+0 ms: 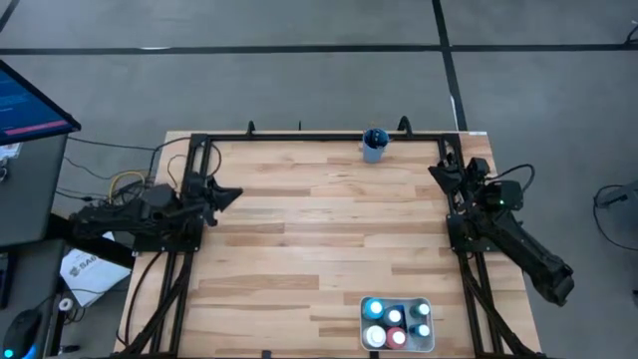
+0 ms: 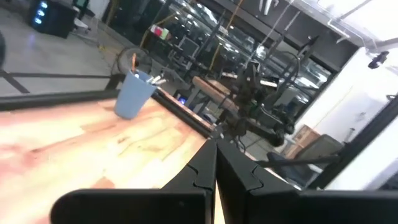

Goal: Pick & Place Paint Supplies
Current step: Return to Home Position

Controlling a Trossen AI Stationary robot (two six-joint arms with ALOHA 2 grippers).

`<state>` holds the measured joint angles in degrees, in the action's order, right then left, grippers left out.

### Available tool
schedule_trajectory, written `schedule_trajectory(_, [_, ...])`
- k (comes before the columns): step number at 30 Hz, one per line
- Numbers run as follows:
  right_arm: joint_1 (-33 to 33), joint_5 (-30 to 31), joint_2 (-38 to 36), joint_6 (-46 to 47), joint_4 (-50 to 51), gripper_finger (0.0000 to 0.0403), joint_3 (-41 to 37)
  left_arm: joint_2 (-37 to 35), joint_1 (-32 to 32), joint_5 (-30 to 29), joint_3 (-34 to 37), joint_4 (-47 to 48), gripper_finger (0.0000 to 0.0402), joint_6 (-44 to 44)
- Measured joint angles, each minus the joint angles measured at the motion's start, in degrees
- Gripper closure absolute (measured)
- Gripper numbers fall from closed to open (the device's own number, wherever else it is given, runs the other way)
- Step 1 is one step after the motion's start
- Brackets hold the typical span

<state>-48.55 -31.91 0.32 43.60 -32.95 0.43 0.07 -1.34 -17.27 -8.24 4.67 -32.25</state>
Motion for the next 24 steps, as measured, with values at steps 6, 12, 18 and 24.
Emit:
schedule_trajectory(6, [0.8,0.3,0.2,-1.4,1.5,0.0403,0.0,-0.1,0.0,3.5,3.5,-2.7,0.0401,-0.1])
schedule_trajectory(12, [0.9,0.3,0.4,-1.5,9.2,0.0403,0.0,-0.1,0.0,4.5,4.8,-3.0,0.0401,4.8])
schedule_trajectory(18, [0.9,0.4,0.4,-1.5,15.1,0.0403,-0.1,0.5,0.0,4.5,5.2,-3.3,0.0401,4.8])
schedule_trajectory(24, [0.9,0.4,0.4,-1.5,17.8,0.0403,-0.1,0.9,0.0,4.6,5.2,-3.3,0.0401,4.8])
